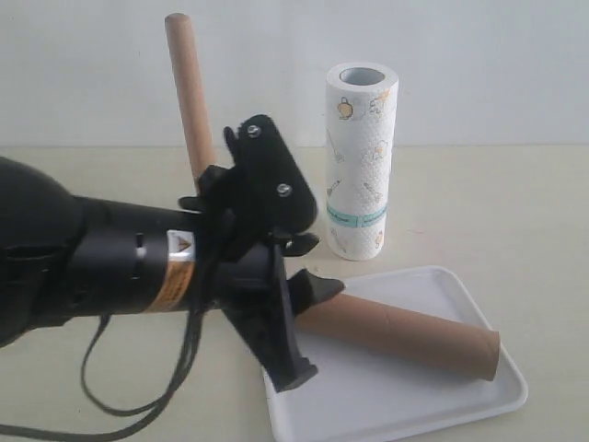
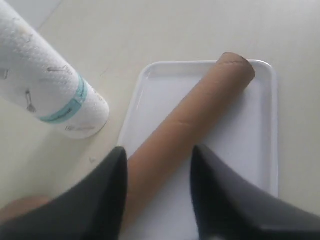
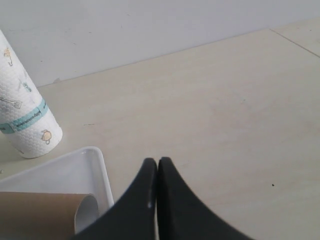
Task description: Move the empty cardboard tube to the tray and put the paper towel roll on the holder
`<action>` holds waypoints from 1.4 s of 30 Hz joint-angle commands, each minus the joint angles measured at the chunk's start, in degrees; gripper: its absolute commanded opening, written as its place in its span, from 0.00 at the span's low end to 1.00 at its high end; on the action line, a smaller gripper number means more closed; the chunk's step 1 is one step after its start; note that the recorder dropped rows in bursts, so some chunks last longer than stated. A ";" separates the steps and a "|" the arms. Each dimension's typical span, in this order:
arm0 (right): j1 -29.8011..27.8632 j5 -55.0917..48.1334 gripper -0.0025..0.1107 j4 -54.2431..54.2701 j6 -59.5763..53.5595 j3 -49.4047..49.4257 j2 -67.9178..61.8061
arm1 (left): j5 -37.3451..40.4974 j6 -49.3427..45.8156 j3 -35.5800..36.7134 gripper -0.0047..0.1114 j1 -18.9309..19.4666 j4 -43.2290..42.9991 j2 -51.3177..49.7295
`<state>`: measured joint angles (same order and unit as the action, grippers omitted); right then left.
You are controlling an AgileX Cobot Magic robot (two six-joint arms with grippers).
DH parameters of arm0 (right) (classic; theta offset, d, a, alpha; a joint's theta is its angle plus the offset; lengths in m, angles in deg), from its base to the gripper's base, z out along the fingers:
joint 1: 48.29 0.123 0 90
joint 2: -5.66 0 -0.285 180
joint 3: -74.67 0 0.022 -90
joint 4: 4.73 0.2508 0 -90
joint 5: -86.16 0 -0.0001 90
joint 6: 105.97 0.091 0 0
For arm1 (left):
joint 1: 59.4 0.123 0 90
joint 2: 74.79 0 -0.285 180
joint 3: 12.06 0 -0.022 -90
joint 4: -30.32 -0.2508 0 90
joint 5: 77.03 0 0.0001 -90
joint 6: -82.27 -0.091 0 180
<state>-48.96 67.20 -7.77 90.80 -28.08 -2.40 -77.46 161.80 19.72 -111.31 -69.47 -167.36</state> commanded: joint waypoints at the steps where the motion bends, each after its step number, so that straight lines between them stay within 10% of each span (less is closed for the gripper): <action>1: -0.39 0.47 0.02 -0.31 -0.19 -0.03 0.27 | 1.27 2.10 6.28 0.12 0.08 3.17 7.33; 11: -0.39 0.47 0.02 -0.31 -0.19 -0.03 0.27 | 0.44 8.21 19.87 0.08 0.08 9.31 35.11; 22: -0.39 0.47 0.02 -0.31 -0.19 -0.03 0.27 | -0.02 8.79 24.68 0.08 0.08 12.61 44.31; 32: -0.39 0.47 0.02 -0.31 -0.19 -0.03 0.27 | 5.45 9.60 24.07 0.08 0.08 11.08 39.74; 42: -0.39 0.47 0.02 -0.31 -0.19 -0.03 0.27 | 13.70 7.04 11.23 0.08 0.08 -0.15 14.76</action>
<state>-48.96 67.20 -7.77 90.80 -28.08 -2.40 -68.25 170.48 34.43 -111.31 -67.72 -145.16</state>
